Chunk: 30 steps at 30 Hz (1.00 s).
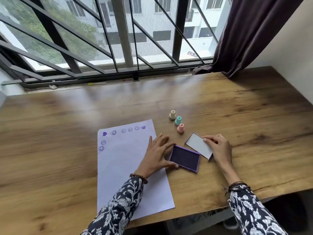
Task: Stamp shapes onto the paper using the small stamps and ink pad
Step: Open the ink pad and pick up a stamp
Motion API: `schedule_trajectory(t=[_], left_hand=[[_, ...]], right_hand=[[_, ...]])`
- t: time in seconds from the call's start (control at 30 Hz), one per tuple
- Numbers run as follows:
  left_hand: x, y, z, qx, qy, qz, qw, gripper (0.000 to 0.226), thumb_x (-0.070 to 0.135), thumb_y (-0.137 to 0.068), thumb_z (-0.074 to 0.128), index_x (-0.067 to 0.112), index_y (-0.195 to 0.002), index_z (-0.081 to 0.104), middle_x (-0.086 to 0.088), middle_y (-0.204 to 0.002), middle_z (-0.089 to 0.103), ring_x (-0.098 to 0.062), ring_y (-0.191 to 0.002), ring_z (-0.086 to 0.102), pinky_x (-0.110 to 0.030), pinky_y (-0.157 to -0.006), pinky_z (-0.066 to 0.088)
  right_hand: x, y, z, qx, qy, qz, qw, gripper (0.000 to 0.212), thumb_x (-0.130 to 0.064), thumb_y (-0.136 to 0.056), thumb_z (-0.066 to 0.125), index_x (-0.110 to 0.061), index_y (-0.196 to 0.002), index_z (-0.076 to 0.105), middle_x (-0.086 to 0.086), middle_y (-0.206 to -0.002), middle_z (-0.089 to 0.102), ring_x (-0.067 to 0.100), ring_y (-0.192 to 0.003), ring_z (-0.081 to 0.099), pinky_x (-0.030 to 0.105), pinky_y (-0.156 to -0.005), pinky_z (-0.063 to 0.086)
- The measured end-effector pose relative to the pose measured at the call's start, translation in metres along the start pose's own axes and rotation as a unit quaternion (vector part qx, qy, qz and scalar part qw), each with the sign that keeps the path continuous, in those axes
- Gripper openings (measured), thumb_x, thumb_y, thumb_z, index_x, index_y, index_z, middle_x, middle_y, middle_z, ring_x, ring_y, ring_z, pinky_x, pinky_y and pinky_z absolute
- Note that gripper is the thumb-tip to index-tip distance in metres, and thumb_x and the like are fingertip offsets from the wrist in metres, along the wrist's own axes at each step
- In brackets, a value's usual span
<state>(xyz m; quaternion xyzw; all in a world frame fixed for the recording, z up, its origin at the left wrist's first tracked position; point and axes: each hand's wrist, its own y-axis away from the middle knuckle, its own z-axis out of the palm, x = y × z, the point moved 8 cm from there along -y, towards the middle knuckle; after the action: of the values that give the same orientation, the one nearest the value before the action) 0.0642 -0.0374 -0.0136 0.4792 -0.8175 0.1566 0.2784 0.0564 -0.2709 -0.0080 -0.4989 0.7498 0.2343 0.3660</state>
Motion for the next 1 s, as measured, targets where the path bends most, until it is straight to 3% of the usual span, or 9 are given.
schedule_trajectory(t=[0.13,0.27,0.37,0.43,0.5,0.6,0.67,0.9,1.0], left_hand=[[0.004,0.003,0.003,0.018,0.012,-0.012,1.0,0.083,0.056,-0.061,0.075,0.027,-0.132,0.046,-0.005,-0.149,0.031,-0.021,-0.142,0.008,-0.041,-0.111,-0.013],[0.004,0.003,0.004,0.023,0.015,-0.015,1.0,0.083,0.056,-0.061,0.075,0.026,-0.133,0.045,-0.004,-0.149,0.03,-0.02,-0.142,0.008,-0.041,-0.111,-0.013],[0.003,0.004,0.005,0.013,0.009,-0.008,1.0,0.086,0.058,-0.06,0.074,0.026,-0.134,0.044,-0.003,-0.15,0.029,-0.02,-0.142,0.009,-0.042,-0.111,-0.014],[0.002,0.002,0.004,0.008,0.02,-0.018,1.0,0.084,0.059,-0.061,0.073,0.027,-0.133,0.044,-0.001,-0.148,0.032,-0.018,-0.142,0.012,-0.044,-0.112,-0.012],[-0.002,-0.005,-0.003,0.03,0.062,-0.045,0.997,0.076,0.055,-0.066,0.071,0.024,-0.131,0.047,-0.001,-0.142,0.041,-0.017,-0.139,0.02,-0.043,-0.114,-0.005],[-0.005,-0.021,-0.018,0.104,0.096,-0.07,0.987,0.056,0.041,-0.076,0.07,0.017,-0.124,0.054,-0.005,-0.124,0.055,-0.022,-0.121,0.044,-0.028,-0.106,0.021],[-0.002,-0.03,-0.022,0.132,0.08,-0.082,0.985,0.048,0.034,-0.077,0.071,0.016,-0.119,0.058,-0.006,-0.114,0.059,-0.022,-0.109,0.049,-0.028,-0.096,0.036],[0.009,-0.047,-0.017,0.176,0.065,-0.095,0.978,0.032,0.028,-0.076,0.069,0.018,-0.106,0.065,-0.005,-0.103,0.063,-0.022,-0.103,0.05,-0.034,-0.091,0.038],[0.006,-0.047,-0.016,0.171,0.111,-0.104,0.974,0.027,0.027,-0.076,0.07,0.02,-0.102,0.066,-0.003,-0.102,0.065,-0.019,-0.102,0.052,-0.037,-0.092,0.041]], right_hand=[[-0.006,-0.006,-0.004,-0.01,-0.008,-0.015,1.0,0.008,-0.013,-0.078,0.07,-0.012,-0.084,0.076,0.006,-0.079,0.063,0.015,-0.072,0.054,0.007,-0.057,0.034],[-0.006,-0.007,-0.003,-0.01,-0.01,-0.024,1.0,0.008,-0.011,-0.078,0.07,-0.012,-0.084,0.076,0.005,-0.079,0.062,0.013,-0.07,0.054,0.006,-0.057,0.035],[-0.005,-0.006,-0.003,-0.006,-0.002,-0.033,0.999,0.009,-0.012,-0.077,0.071,-0.012,-0.085,0.076,0.003,-0.08,0.063,0.017,-0.075,0.058,0.01,-0.061,0.038],[-0.011,-0.006,-0.002,-0.004,0.015,-0.045,0.999,0.011,-0.015,-0.077,0.072,-0.014,-0.088,0.074,0.005,-0.086,0.067,0.022,-0.081,0.061,0.028,-0.071,0.047],[-0.026,-0.005,0.001,0.002,0.028,-0.072,0.997,0.014,-0.018,-0.076,0.073,-0.015,-0.09,0.073,0.005,-0.091,0.069,0.024,-0.084,0.061,0.037,-0.076,0.047],[-0.056,-0.006,0.012,-0.01,0.025,-0.128,0.991,0.02,-0.022,-0.074,0.074,-0.016,-0.093,0.071,0.002,-0.093,0.071,0.02,-0.081,0.061,0.033,-0.075,0.048],[-0.071,-0.008,0.023,-0.038,0.022,-0.144,0.989,0.028,-0.029,-0.073,0.075,-0.017,-0.098,0.07,-0.001,-0.094,0.069,0.014,-0.08,0.061,0.026,-0.07,0.047],[-0.083,-0.013,0.05,-0.059,0.053,-0.143,0.987,0.024,-0.031,-0.076,0.072,-0.019,-0.097,0.067,0.003,-0.093,0.069,0.017,-0.078,0.066,0.038,-0.069,0.056],[-0.084,-0.013,0.052,-0.069,0.043,-0.129,0.988,0.018,-0.028,-0.076,0.073,-0.017,-0.09,0.067,0.003,-0.086,0.07,0.016,-0.074,0.066,0.032,-0.067,0.055]])
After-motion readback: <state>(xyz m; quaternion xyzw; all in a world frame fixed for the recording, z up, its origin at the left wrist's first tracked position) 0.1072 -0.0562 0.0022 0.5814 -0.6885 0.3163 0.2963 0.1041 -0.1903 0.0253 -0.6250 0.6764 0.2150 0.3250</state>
